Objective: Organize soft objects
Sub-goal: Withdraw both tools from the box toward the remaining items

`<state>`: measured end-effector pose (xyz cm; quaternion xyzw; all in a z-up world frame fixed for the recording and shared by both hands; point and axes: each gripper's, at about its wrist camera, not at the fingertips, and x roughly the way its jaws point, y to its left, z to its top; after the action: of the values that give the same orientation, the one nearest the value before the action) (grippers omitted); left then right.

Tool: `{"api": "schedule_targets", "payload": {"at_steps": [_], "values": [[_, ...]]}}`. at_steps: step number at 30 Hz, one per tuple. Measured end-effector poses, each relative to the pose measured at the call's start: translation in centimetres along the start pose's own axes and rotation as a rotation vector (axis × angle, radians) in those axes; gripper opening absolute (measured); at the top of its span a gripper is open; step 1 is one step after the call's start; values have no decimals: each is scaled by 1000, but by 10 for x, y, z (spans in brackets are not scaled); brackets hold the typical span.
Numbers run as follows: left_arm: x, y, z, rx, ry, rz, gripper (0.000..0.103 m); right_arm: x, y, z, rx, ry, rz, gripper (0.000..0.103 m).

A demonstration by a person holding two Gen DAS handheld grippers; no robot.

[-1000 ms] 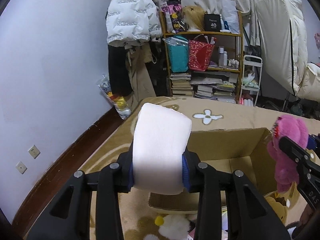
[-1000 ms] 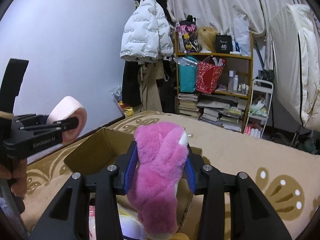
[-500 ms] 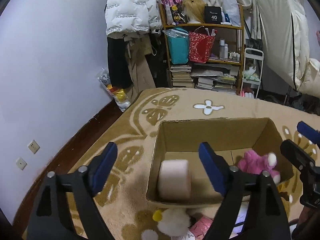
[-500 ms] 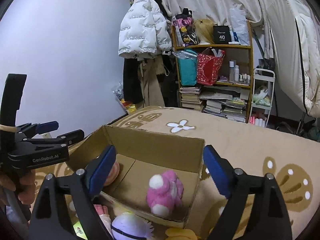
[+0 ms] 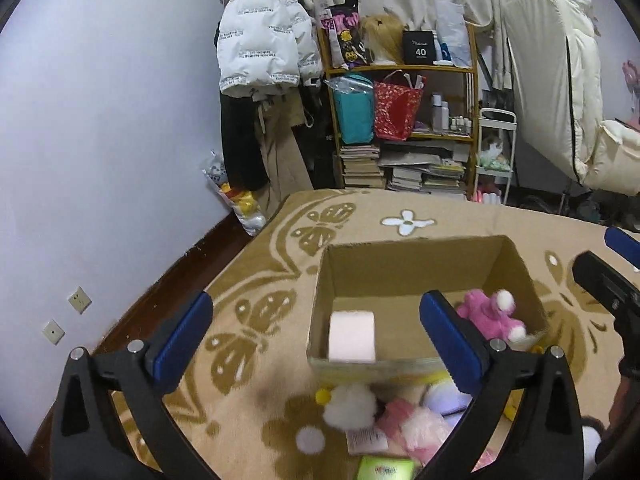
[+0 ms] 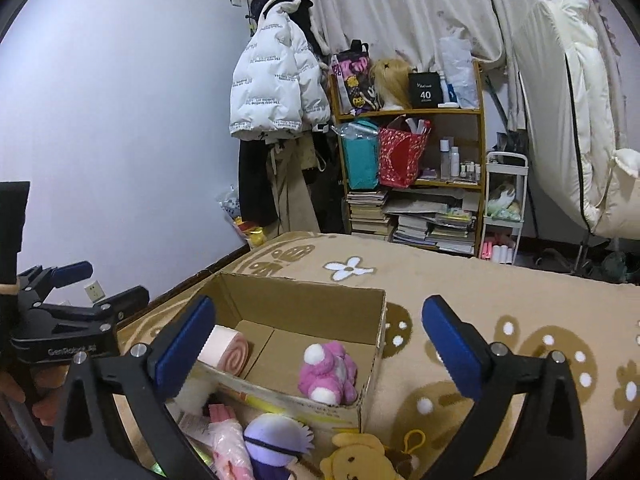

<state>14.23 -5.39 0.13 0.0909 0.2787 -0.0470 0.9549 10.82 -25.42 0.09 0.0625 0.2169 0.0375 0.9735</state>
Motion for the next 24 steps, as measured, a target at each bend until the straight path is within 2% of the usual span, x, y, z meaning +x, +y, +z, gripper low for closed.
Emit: {"api": "schedule_targets", "payload": {"at_steps": [6,10,24], "values": [[-26,12,-10,-55,29,-22,102,-22,6,-3,8,16,-19,103],[-33,14,-26,-43,61,-14,102,-35,6,-12,30,32,-25,103],[-18,0,-76,-36,221,-45,102,-46,-5,-48,84,100,-85,103]]}}
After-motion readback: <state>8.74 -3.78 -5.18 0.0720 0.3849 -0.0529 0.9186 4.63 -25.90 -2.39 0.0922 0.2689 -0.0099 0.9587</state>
